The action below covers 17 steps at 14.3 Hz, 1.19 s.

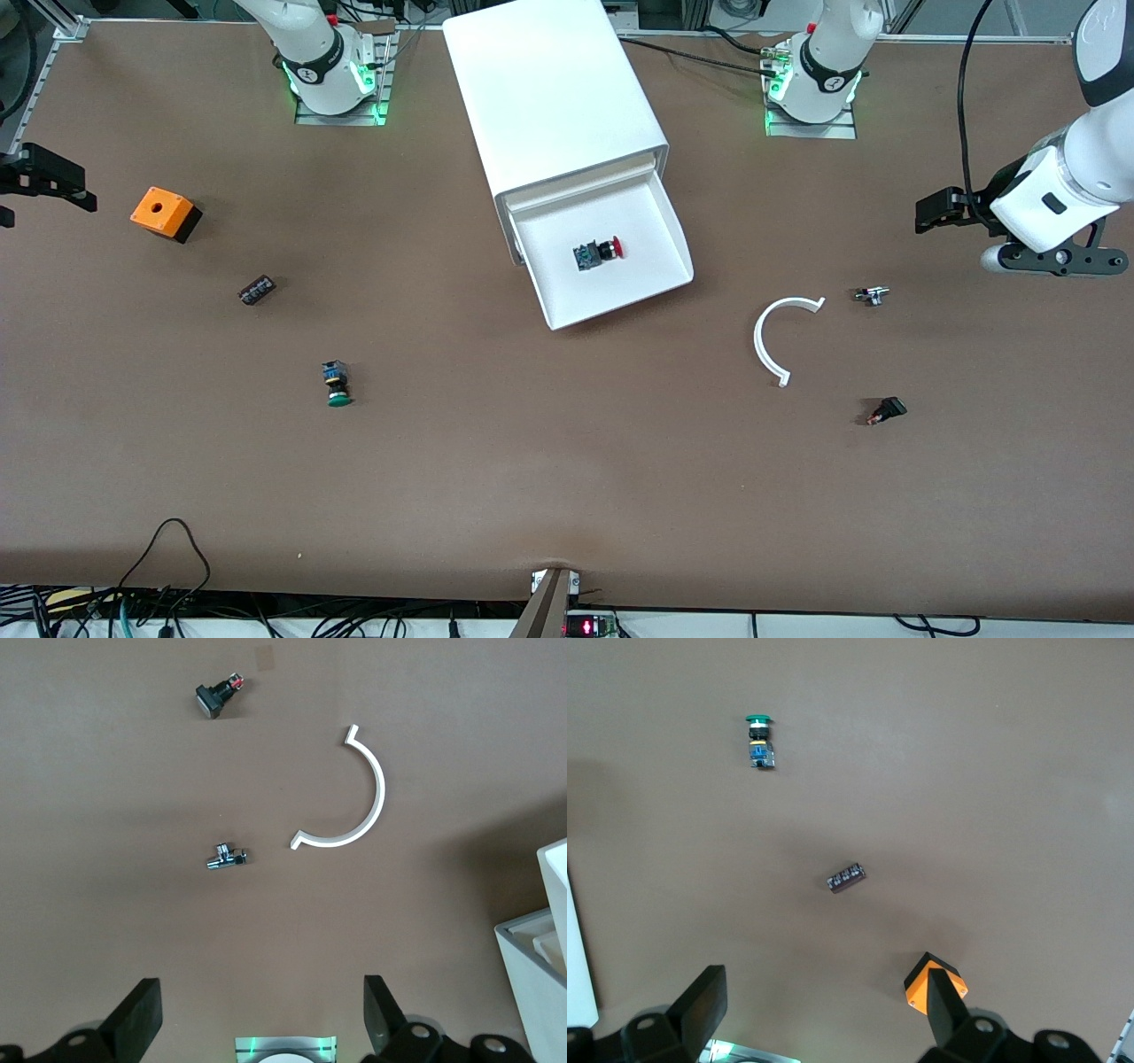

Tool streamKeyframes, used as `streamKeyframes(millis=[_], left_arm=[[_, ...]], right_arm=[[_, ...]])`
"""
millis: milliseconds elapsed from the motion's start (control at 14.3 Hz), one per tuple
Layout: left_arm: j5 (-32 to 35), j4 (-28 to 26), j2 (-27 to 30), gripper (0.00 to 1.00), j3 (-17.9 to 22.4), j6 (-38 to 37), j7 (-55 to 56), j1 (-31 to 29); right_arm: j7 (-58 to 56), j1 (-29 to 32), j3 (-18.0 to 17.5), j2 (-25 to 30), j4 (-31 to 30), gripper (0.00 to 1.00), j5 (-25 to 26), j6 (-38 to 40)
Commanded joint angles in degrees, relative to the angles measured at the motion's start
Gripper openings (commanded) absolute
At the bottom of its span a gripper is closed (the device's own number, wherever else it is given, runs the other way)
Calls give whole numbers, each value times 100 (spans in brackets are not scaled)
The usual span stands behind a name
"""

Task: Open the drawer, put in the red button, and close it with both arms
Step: 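Move the left gripper to the front of the open drawer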

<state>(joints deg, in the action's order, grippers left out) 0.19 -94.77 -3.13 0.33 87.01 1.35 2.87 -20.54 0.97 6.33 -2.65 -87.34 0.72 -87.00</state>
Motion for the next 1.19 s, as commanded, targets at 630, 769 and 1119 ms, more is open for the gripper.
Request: streamKeyframes(millis=[630,769,1119], left_arm=[[-1021,317,-722,100,-348,281,811,223],[-969,660,-1161,100,-481,290,1725,441],[-951,1250,-2129,100,-481,1104,3431,1267]], right_arm=[[-108,113,-35,554,-669,100,-46,-220],[-160,123,-61,739,-924,100,-28,-291],[-451,96,-61,660,-829,100,-28,192]])
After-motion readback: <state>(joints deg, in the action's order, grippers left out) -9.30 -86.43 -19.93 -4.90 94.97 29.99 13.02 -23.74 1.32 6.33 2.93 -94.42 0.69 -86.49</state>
